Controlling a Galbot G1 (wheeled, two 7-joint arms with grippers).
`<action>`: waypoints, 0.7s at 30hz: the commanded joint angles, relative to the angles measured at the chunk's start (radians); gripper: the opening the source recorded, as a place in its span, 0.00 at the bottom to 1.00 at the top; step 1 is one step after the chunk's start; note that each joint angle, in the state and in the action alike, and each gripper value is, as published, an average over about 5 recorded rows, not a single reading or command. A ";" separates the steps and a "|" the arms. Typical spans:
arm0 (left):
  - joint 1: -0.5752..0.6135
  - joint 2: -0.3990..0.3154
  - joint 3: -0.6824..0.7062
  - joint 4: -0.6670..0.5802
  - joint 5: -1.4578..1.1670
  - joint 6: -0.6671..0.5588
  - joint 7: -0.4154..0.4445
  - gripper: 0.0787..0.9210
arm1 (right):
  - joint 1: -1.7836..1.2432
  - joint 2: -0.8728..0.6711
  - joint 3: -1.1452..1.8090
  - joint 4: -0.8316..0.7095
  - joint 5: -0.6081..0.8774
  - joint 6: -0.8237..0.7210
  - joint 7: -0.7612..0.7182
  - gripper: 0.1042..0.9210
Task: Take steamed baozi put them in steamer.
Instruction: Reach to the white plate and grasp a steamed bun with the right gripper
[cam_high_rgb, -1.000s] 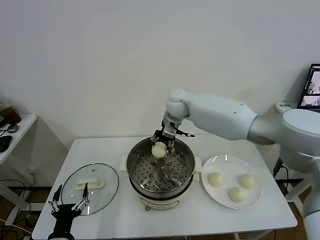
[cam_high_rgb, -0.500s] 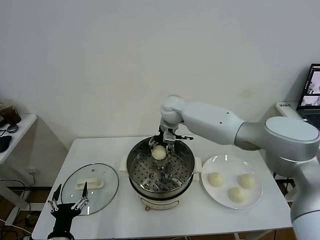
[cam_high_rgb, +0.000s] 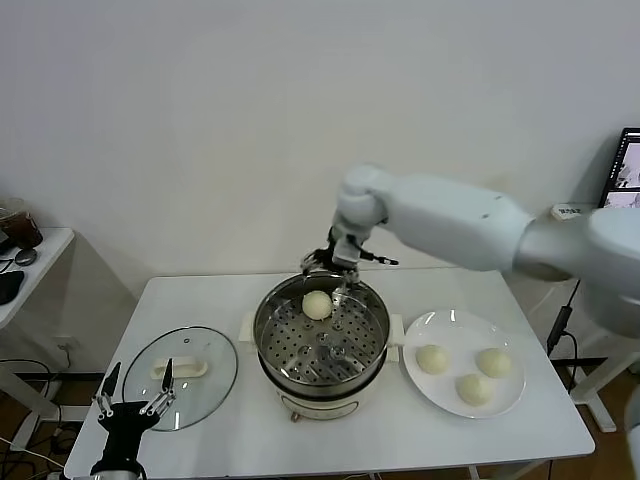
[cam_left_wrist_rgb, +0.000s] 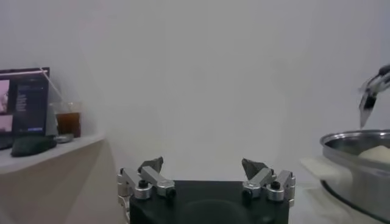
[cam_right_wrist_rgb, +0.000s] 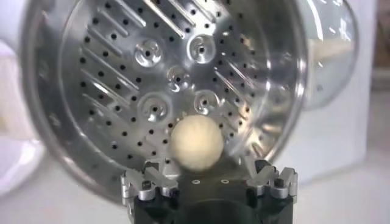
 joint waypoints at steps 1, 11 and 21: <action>-0.002 0.009 0.002 -0.015 0.000 0.000 0.003 0.88 | 0.176 -0.326 -0.059 0.293 0.287 -0.632 -0.056 0.88; -0.004 0.020 0.001 -0.009 0.001 -0.005 0.006 0.88 | 0.019 -0.606 -0.069 0.351 0.182 -0.712 -0.060 0.88; -0.011 0.015 -0.003 0.006 0.010 -0.004 0.008 0.88 | -0.376 -0.614 0.177 0.246 0.033 -0.658 -0.038 0.88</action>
